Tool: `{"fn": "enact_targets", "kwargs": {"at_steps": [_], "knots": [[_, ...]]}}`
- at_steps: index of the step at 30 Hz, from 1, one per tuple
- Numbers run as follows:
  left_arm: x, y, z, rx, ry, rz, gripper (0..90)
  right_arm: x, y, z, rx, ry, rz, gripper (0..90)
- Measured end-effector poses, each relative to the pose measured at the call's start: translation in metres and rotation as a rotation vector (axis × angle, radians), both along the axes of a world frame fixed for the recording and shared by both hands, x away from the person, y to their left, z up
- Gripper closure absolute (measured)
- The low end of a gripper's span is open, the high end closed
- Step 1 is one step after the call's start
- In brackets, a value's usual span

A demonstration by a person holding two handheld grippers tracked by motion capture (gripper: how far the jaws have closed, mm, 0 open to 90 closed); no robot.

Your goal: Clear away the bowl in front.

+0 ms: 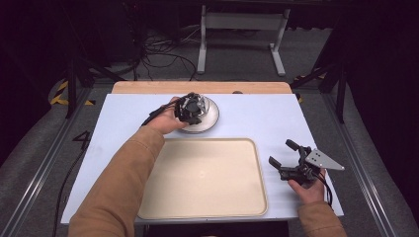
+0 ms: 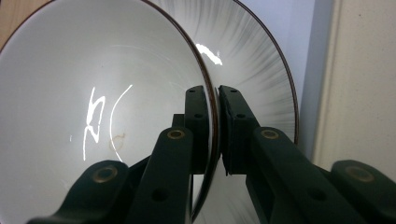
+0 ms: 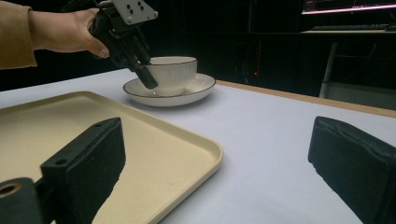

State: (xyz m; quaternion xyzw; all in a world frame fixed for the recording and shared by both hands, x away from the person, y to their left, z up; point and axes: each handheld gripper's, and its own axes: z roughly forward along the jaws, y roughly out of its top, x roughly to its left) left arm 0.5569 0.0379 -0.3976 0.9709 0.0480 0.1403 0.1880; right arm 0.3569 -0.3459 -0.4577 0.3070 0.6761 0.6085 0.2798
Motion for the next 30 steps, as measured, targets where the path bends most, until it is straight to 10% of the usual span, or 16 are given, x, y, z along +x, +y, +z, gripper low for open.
{"fn": "enact_targets", "kwargs": {"at_steps": [30], "knots": [[-0.018,0.004,0.057,0.017,-0.048,0.007,83.1,0.001,0.0,0.0,-0.001,0.005,0.002,4.7]]}}
